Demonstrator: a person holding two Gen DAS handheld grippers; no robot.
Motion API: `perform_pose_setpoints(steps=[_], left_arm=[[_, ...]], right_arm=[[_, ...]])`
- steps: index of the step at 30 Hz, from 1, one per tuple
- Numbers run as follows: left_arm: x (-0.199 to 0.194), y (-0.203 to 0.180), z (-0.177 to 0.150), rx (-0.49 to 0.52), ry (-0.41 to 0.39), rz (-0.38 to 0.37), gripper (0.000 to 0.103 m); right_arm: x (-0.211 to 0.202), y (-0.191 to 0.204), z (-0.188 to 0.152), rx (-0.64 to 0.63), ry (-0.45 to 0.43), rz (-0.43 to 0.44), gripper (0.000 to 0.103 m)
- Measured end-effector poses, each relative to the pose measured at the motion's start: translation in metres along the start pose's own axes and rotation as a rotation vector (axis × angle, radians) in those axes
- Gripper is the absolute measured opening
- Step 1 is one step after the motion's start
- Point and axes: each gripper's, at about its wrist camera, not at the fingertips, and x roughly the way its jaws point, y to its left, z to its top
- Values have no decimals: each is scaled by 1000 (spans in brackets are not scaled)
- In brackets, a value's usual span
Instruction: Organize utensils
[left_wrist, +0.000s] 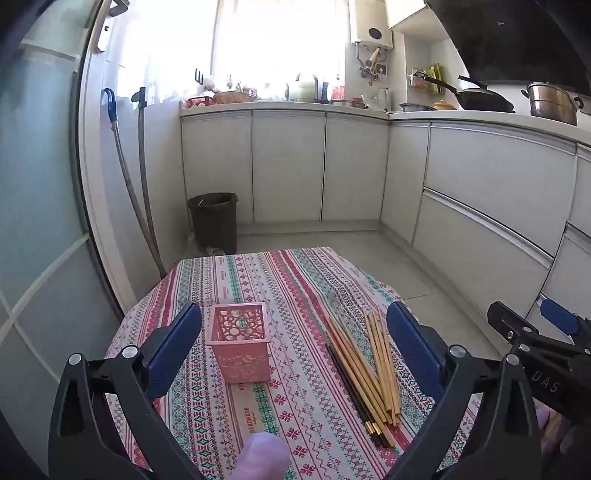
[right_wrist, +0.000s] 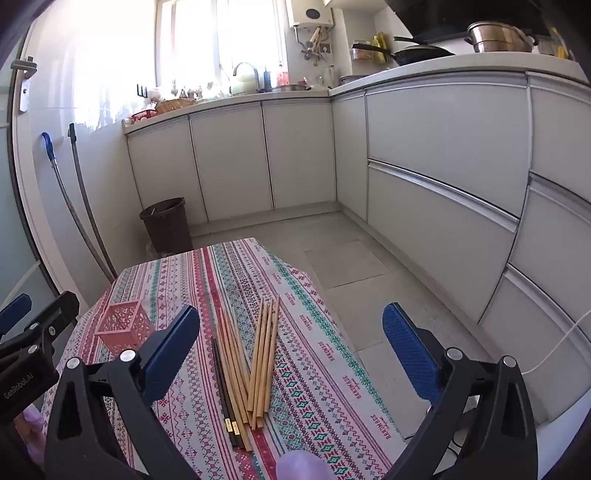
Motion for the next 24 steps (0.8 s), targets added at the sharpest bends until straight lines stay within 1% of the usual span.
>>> perform_pose_setpoints(steps=[1, 9, 24], left_arm=[[1, 1, 0, -14, 19, -9, 96], [4, 1, 0, -13, 32, -12, 96], [6, 3, 0, -18, 33, -14, 96]], right_arm=[[1, 0, 0, 0, 1, 0, 97], [4, 0, -4, 4, 5, -1, 97], [5, 1, -7, 7, 11, -3, 97]])
